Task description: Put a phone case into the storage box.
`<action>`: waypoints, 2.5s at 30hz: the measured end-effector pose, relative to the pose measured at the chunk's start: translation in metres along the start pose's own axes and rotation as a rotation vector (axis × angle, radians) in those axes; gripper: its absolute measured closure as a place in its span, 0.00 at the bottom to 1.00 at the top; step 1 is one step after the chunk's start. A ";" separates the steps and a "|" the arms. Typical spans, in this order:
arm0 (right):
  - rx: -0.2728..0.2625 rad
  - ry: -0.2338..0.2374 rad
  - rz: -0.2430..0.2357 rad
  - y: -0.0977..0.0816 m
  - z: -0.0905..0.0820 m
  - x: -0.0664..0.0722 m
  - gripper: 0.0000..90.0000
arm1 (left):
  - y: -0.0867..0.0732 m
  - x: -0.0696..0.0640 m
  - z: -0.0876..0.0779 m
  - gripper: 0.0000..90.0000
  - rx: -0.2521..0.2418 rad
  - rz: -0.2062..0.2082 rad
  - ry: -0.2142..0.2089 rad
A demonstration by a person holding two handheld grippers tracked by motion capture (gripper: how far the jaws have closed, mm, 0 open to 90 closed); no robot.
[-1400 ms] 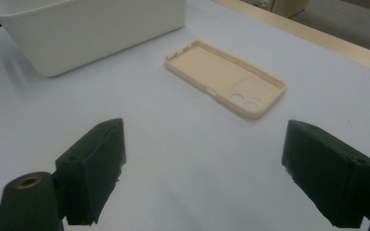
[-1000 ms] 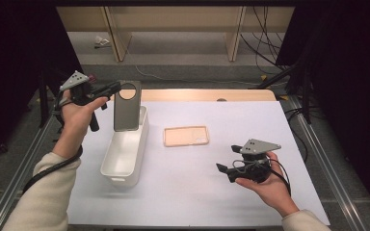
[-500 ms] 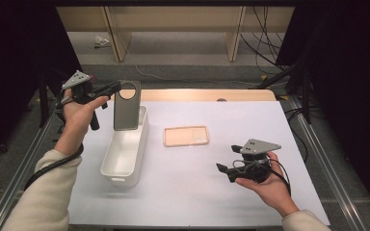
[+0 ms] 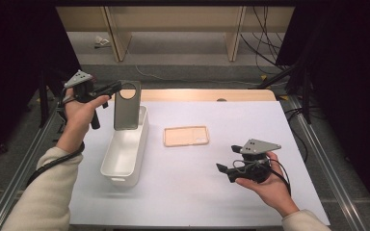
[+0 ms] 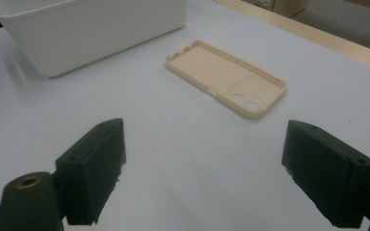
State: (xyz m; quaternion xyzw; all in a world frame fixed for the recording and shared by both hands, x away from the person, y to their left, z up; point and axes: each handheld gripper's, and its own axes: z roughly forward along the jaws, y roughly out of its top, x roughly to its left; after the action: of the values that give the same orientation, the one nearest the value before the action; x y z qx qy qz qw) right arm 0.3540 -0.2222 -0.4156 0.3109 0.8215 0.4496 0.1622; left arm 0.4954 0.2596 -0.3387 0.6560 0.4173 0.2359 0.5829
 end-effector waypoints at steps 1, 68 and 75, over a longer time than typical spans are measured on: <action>0.000 -0.001 -0.001 0.000 0.000 0.000 0.18 | 0.000 0.000 0.001 0.90 0.002 0.003 0.001; -0.002 0.002 -0.003 0.000 0.001 0.000 0.18 | -0.016 0.013 0.034 0.90 0.063 -0.024 0.028; -0.002 0.002 -0.001 0.000 0.001 0.000 0.18 | -0.017 0.014 0.038 0.90 0.072 -0.025 0.033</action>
State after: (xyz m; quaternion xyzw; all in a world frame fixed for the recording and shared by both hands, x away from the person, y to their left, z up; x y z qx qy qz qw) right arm 0.3543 -0.2217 -0.4162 0.3098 0.8215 0.4505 0.1618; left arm 0.5285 0.2490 -0.3657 0.6673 0.4432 0.2241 0.5551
